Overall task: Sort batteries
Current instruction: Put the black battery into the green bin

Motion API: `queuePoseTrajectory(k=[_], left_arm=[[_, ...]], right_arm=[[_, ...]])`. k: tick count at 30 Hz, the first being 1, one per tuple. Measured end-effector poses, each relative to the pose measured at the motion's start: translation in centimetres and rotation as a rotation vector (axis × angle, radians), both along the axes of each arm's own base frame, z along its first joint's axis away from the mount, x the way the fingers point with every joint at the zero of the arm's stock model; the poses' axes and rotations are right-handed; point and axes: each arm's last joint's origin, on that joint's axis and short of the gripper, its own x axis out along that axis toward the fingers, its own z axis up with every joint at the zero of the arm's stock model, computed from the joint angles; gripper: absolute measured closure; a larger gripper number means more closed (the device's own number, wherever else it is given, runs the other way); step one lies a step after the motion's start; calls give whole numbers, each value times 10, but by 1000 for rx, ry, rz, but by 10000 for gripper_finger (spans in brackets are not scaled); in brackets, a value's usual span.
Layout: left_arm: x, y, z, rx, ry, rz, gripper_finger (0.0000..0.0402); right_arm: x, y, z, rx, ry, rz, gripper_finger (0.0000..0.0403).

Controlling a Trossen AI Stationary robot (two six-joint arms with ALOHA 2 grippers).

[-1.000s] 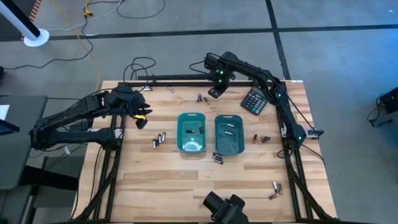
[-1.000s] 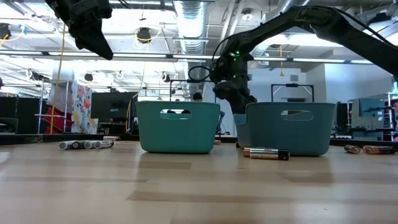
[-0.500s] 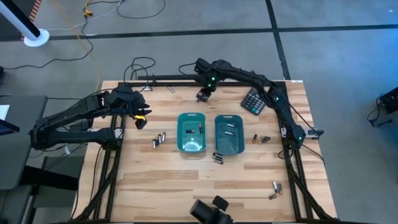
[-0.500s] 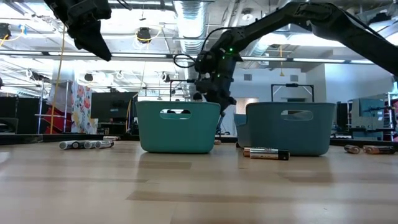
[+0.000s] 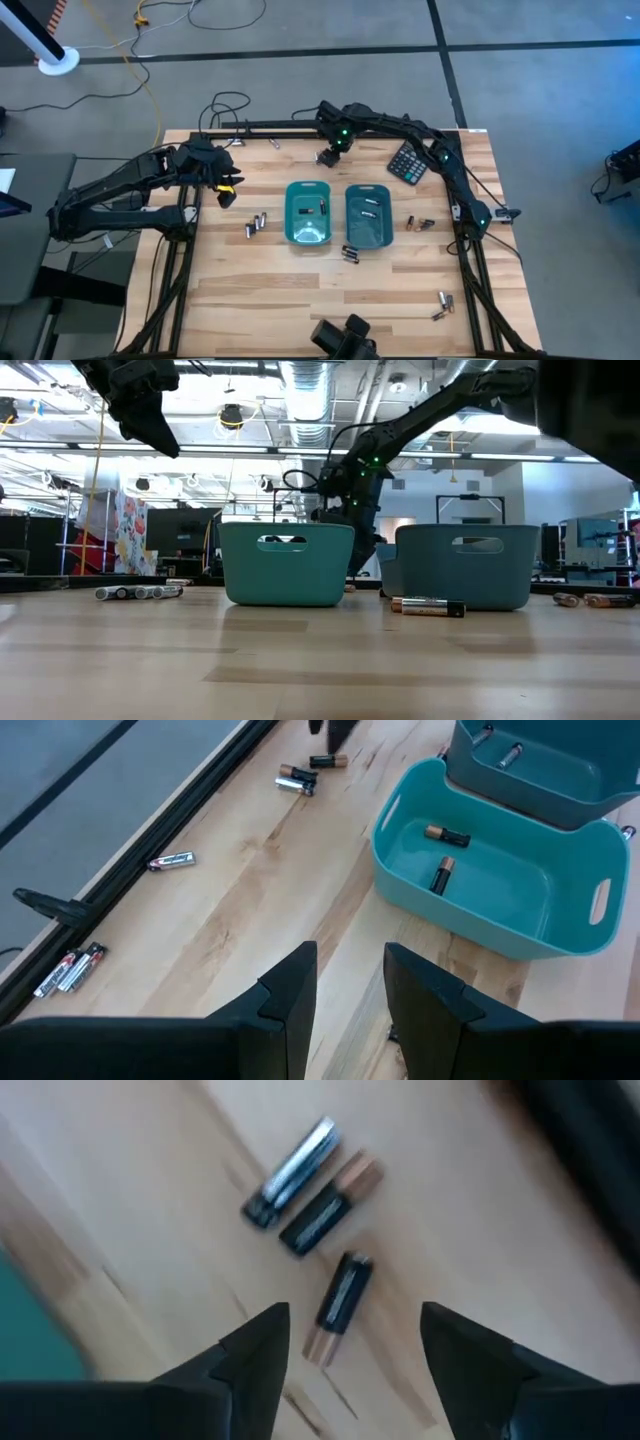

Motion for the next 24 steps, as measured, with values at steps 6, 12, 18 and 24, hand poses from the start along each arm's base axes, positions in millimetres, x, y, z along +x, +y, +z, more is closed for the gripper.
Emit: queuePoseTrajectory(k=[6, 12, 18, 24], left_arm=[[0, 0, 0, -5, -5, 7, 288], [0, 0, 0, -13, -10, 16, 288], [0, 0, 0, -15, -12, 19, 288], [0, 0, 0, -28, -20, 29, 288]], right_arm=[[1, 7, -19, -37, 22, 79, 155], [0, 5, -21, -42, 12, 57, 163], [-7, 0, -22, 19, 15, 45, 206], [-16, -2, -33, 75, 88, 54, 251]])
